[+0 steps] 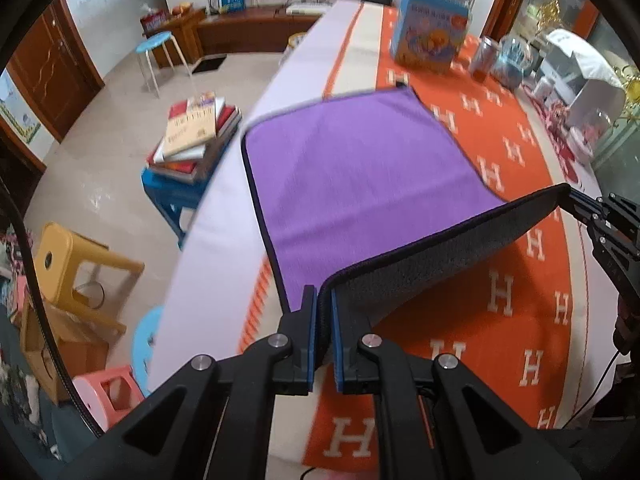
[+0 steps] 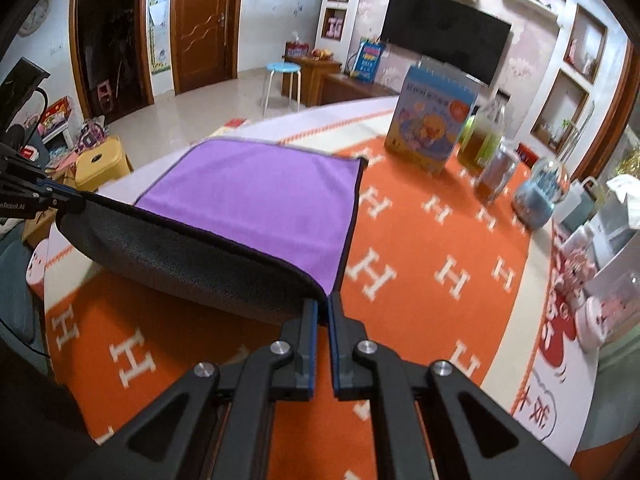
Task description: Fold towel
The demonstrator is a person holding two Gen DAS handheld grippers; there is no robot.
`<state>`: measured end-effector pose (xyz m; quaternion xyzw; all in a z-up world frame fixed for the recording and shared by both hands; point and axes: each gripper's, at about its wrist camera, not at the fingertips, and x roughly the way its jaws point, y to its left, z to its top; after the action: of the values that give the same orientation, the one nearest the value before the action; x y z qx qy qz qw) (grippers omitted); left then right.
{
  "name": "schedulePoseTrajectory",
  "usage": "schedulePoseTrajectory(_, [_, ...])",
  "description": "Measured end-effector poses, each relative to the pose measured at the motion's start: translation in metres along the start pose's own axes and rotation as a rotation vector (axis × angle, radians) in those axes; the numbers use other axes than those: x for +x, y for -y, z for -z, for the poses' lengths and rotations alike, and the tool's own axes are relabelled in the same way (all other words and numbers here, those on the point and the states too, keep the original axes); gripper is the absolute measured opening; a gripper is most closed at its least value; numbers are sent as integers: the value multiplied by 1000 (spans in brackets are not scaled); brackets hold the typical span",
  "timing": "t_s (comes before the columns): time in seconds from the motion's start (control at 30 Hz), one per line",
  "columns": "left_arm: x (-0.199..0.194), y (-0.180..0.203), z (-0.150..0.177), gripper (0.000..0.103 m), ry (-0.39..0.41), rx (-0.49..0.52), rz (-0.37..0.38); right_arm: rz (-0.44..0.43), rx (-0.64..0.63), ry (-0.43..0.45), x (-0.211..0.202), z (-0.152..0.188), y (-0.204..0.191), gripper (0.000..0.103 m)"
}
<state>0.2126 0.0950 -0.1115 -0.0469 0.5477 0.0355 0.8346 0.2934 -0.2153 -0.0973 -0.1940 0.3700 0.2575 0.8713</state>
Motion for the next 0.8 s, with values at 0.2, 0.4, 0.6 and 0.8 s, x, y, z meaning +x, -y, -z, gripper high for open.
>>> schedulePoseTrajectory(0.2, [-18,-14,-42,5,68,-4,-16,34,34,75,-2,-33,11,5])
schedulePoseTrajectory(0.4, [-26,-35,-74,5,195,-40,-36,70,89,170,10,-68,22,5])
schedulePoseTrajectory(0.6, [-8,-53,-98,5,325,-94,-71,126,127,263,41,-103,26,5])
schedulePoseTrajectory(0.8, [32,-71,-115,5,424,-168,-78,183,120,317,85,-112,20,5])
